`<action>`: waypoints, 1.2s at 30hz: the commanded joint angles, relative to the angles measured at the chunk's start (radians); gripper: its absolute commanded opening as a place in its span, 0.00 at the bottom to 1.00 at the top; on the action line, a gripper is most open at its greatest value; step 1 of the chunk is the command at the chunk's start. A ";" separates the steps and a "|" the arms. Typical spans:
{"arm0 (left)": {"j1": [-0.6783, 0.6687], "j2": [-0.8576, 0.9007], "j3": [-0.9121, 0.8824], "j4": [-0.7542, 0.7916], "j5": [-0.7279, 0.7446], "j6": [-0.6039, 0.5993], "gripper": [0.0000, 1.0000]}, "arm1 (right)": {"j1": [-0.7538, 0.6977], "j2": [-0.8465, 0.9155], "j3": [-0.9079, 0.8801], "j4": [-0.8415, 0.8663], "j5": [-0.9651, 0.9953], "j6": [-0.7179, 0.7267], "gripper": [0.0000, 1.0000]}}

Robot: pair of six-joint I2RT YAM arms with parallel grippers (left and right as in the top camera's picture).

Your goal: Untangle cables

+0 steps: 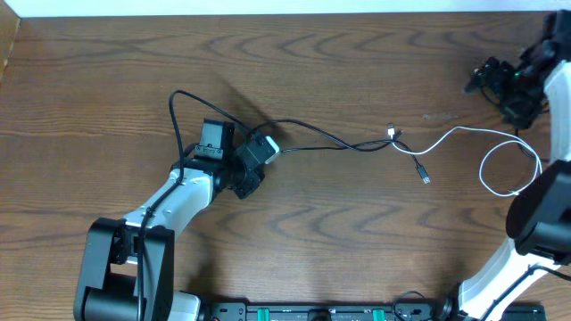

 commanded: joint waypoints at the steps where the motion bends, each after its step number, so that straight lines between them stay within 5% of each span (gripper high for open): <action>1: 0.005 0.005 -0.003 -0.002 -0.002 -0.020 0.08 | 0.034 0.002 -0.060 0.019 0.135 0.391 0.99; 6: 0.005 0.005 -0.003 -0.002 -0.002 -0.024 0.08 | 0.087 0.002 -0.179 0.093 0.211 0.652 0.99; 10: 0.005 0.005 -0.003 -0.002 -0.002 -0.024 0.07 | 0.126 0.002 -0.282 0.241 0.210 0.653 0.99; 19: 0.005 0.005 -0.003 -0.002 -0.002 -0.043 0.08 | 0.154 0.002 -0.397 0.394 0.212 0.652 0.74; 23: 0.005 0.005 -0.003 -0.002 -0.002 -0.043 0.07 | 0.153 0.002 -0.400 0.380 0.241 0.651 0.42; 24: 0.005 0.005 -0.003 -0.002 -0.002 -0.043 0.07 | 0.153 0.002 -0.400 0.375 0.255 0.651 0.16; 25: 0.005 0.005 -0.003 -0.002 -0.002 -0.046 0.07 | 0.153 0.002 -0.400 0.370 0.269 0.651 0.01; 36: 0.005 0.005 -0.003 -0.002 -0.002 -0.046 0.07 | 0.081 -0.085 -0.398 0.367 0.350 0.537 0.01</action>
